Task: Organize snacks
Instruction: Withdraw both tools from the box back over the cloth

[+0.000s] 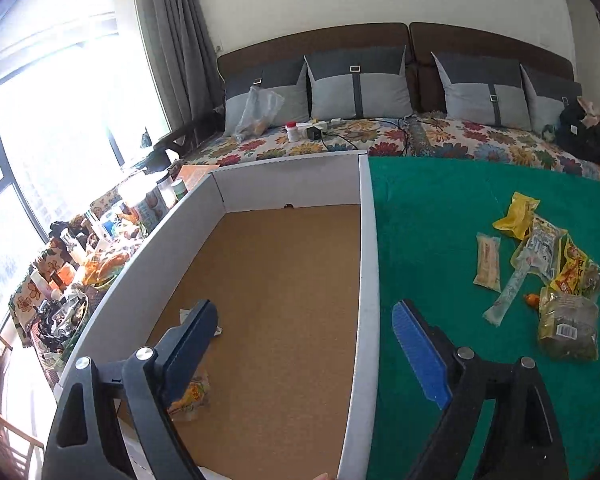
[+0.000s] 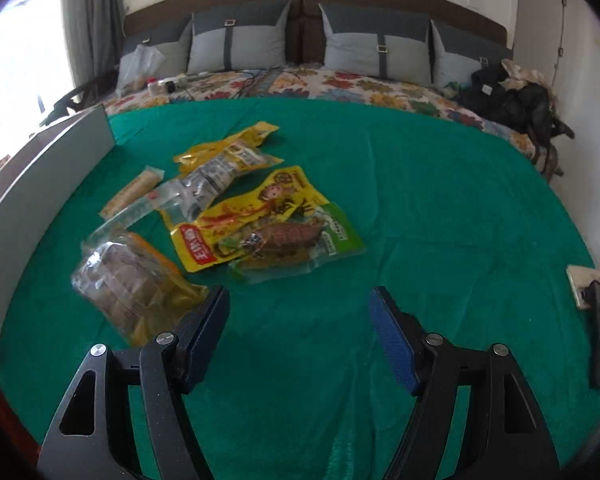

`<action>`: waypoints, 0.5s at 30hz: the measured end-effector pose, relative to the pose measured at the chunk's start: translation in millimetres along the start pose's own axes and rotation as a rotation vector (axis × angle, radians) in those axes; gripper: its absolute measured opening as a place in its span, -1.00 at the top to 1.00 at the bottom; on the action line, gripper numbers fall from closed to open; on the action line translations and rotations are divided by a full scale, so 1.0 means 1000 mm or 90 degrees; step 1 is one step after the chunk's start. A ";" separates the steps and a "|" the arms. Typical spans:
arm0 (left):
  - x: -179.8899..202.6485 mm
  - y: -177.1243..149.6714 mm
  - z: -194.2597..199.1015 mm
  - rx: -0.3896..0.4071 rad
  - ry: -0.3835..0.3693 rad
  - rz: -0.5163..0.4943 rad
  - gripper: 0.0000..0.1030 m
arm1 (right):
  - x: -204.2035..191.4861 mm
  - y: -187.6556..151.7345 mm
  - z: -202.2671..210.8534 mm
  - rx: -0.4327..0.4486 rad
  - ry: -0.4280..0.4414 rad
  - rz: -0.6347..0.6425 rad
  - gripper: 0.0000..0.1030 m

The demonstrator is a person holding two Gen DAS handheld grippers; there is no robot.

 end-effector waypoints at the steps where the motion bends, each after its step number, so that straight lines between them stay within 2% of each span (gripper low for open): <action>1: 0.011 -0.001 -0.007 -0.002 0.029 -0.028 -0.73 | 0.019 -0.005 0.002 -0.005 -0.010 -0.024 -0.46; 3: 0.030 -0.009 -0.022 -0.040 0.062 -0.072 -0.72 | 0.045 -0.014 0.004 -0.012 -0.020 -0.051 -0.46; 4: 0.037 -0.013 -0.025 -0.050 0.063 -0.095 -0.71 | 0.052 -0.017 0.004 -0.014 -0.023 -0.054 -0.46; 6: 0.044 -0.016 -0.019 -0.035 0.060 -0.121 -0.71 | 0.058 -0.022 0.002 -0.014 -0.022 -0.051 -0.46; 10: 0.041 -0.030 -0.008 -0.065 0.052 -0.104 -0.71 | 0.058 -0.025 -0.010 -0.017 -0.007 -0.057 -0.46; 12: 0.043 -0.033 -0.001 -0.060 0.048 -0.098 -0.71 | 0.057 -0.028 -0.010 -0.015 0.002 -0.060 -0.46; 15: 0.051 -0.038 0.004 -0.052 0.052 -0.125 -0.71 | 0.056 -0.033 -0.012 -0.013 0.006 -0.055 -0.46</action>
Point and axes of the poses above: each gripper's, at about its wrist camera, not at the fingertips, and z roughly against the way its jaws point, x to its right, y to its top, the point moved 6 cm from there along -z, roughly the way its jaws point, and after that the axes turned 10 degrees about y, right-handed, at the moved point
